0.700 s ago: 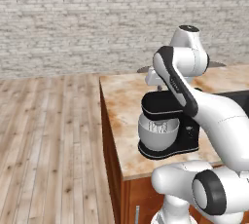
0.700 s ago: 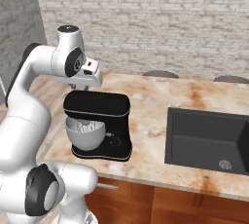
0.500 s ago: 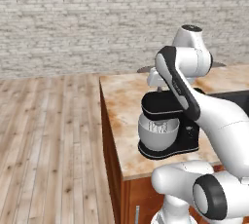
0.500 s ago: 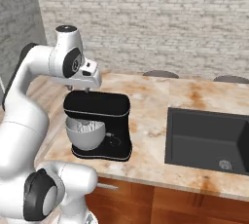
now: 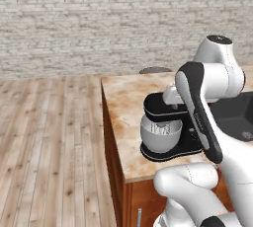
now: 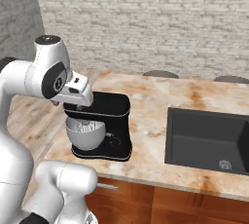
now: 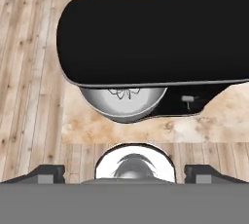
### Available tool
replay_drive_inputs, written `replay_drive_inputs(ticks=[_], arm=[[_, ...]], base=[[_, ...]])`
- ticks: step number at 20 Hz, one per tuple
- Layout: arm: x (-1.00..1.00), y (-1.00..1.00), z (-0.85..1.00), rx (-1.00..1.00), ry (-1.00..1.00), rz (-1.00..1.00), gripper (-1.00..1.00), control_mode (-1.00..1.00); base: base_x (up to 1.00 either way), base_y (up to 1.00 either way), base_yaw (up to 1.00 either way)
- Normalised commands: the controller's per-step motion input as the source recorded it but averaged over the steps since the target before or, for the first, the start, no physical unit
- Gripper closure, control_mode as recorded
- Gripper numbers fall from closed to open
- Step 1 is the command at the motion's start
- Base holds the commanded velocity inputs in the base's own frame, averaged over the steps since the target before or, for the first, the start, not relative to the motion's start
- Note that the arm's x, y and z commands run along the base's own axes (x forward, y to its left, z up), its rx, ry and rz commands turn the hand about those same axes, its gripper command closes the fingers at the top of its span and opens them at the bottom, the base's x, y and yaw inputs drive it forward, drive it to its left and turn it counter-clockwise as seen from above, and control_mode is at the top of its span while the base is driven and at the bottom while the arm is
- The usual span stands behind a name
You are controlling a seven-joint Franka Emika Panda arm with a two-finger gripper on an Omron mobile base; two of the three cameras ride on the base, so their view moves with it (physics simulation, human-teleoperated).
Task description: Navigate to the coffee machine.
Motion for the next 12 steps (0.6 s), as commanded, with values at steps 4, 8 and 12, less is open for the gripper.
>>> replay_drive_inputs(ticks=[4, 8, 12], arm=[[-0.71, -0.18, 0.0, 0.0, 0.0, -0.02, -1.0, -1.0], [-0.59, -0.26, -0.01, 0.0, 0.0, -0.01, -1.0, -1.0], [-0.21, -0.21, -0.02, 0.0, 0.0, 0.0, -1.0, 1.0]], base=[[0.0, 0.0, 0.0], [0.0, 0.0, 0.0], [-0.56, -0.75, -0.05]])
